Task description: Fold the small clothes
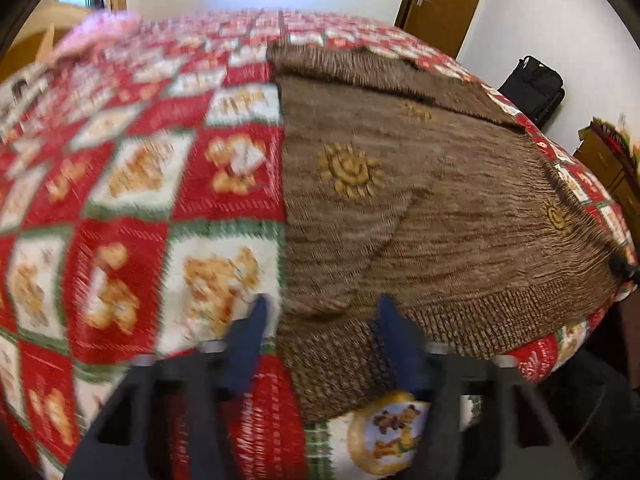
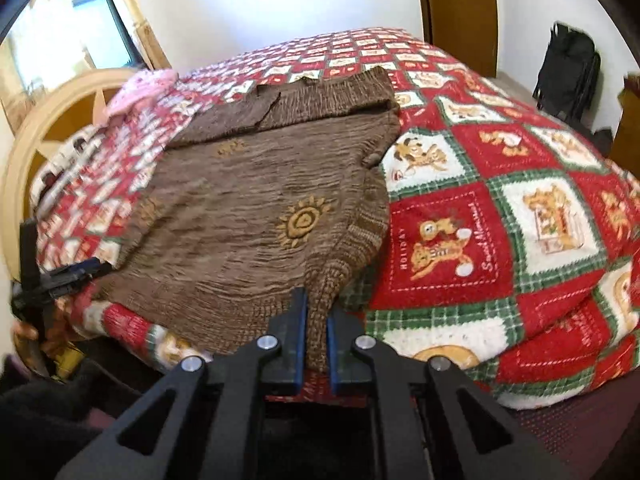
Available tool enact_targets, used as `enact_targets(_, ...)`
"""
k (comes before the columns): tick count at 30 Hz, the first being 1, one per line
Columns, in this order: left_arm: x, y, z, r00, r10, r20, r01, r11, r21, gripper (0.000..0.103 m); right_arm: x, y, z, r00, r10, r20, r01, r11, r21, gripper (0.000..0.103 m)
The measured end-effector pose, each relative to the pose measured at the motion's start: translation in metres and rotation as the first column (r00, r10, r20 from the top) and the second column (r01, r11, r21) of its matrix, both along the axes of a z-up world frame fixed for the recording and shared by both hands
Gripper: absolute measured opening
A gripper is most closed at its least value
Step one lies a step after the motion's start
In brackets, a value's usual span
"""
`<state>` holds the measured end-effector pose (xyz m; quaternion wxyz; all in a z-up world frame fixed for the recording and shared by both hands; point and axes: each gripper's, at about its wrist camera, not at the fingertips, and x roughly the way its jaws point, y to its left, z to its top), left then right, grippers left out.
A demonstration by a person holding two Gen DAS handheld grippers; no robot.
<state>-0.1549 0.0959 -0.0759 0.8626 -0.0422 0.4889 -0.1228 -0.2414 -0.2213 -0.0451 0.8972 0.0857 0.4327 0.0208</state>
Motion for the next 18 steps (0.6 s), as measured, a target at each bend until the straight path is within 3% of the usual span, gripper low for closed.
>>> enact_targets(2, 0.0, -0.002, -0.003, 1.0, 0.008, -0.007, -0.008, 1.0, 0.006, 0.036, 0.004, 0.002, -0.007, 1.0, -0.003, -0.018, 0.002, 1.0, -0.01, 0.011)
enact_targets(4, -0.002, -0.006, 0.0, 1.0, 0.005, 0.018, -0.006, 0.999, 0.039, 0.021, 0.005, 0.001, -0.011, 1.0, -0.011, -0.028, 0.011, 1.0, -0.008, 0.011)
enact_targets(5, -0.003, -0.007, 0.002, 0.999, 0.017, 0.031, -0.018, 0.999, 0.051, 0.007, 0.006, 0.0, -0.01, 0.999, -0.016, -0.028, 0.016, 1.0, -0.001, 0.011)
enact_targets(9, 0.001, 0.0, 0.013, 0.997, 0.059, 0.052, -0.059, 0.998, -0.001, 0.006, 0.007, -0.011, 0.0, 1.0, -0.022, -0.001, 0.022, 0.996, 0.088, 0.011)
enact_targets(16, 0.027, -0.007, 0.047, 0.992, 0.017, 0.126, -0.022, 0.999, 0.04, 0.006, 0.04, -0.028, 0.034, 0.998, -0.009, 0.061, -0.003, 0.979, 0.203, 0.011)
enact_targets(18, 0.044, -0.008, 0.056, 0.99, 0.015, 0.14, -0.021, 0.999, 0.043, 0.006, 0.058, -0.029, 0.04, 0.998, -0.01, 0.069, -0.003, 0.981, 0.192, 0.011)
